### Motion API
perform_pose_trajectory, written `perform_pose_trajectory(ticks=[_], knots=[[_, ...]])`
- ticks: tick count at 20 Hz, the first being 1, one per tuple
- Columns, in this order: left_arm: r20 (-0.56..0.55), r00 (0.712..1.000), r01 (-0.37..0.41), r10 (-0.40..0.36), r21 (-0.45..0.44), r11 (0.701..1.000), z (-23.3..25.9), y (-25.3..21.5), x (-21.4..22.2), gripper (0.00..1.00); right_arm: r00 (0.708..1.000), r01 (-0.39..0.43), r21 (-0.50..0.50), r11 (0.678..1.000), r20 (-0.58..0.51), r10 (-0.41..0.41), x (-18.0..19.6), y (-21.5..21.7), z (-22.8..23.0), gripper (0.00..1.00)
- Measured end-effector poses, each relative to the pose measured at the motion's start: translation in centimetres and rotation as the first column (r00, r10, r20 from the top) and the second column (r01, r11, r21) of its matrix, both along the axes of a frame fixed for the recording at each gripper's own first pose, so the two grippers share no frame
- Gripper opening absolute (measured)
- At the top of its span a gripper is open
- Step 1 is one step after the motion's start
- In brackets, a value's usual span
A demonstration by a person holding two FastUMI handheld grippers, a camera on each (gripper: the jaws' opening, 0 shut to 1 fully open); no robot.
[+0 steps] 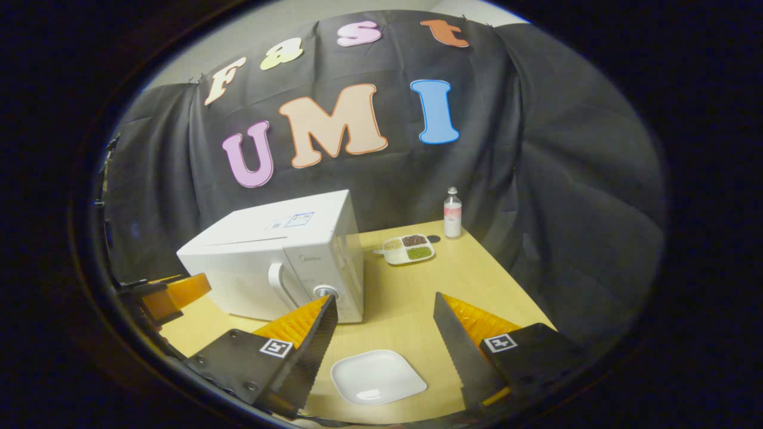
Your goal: Open the microwave oven with the left hand, put the food in, and close the microwave oven.
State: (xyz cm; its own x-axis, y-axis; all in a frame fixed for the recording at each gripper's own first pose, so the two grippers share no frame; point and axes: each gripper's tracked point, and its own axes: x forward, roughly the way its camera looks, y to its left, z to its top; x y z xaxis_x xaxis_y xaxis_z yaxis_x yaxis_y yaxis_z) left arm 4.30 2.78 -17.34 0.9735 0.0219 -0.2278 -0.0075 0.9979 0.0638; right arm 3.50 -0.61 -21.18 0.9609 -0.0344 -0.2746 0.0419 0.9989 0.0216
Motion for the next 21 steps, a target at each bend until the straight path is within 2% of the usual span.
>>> perform_pose_trajectory(ticks=[5, 6, 11, 12, 21], knots=[[0.021, 0.997, -0.071, 0.072, -0.027, 0.997, 0.9, 1.1, -1.3, 0.97, 0.998, -0.006, -0.012, 1.0, 0.07, 0.007, -0.3, 0.0, 1.7, 1.0], [0.023, 0.997, -0.072, 0.073, -0.04, 0.997, 0.9, 1.0, -1.5, 0.97, 0.997, -0.01, -0.016, 1.0, 0.077, 0.011, -0.4, 0.1, 1.9, 0.92], [0.004, 0.998, -0.064, 0.065, -0.052, 0.997, 0.7, 0.6, -1.8, 0.97, 0.995, -0.034, -0.029, 0.999, 0.094, 0.037, -0.9, 0.7, 2.3, 0.92], [0.003, 0.998, -0.063, 0.063, -0.051, 0.997, 0.7, 0.5, -2.0, 1.0, 0.995, -0.036, -0.031, 0.999, 0.097, 0.039, -1.0, 0.7, 2.4, 0.92], [-0.012, 1.0, -0.022, 0.021, -0.019, 1.0, 0.1, -1.3, -2.3, 0.97, 0.996, -0.05, -0.026, 0.998, 0.078, 0.051, -1.2, 0.7, 2.0, 0.92]])
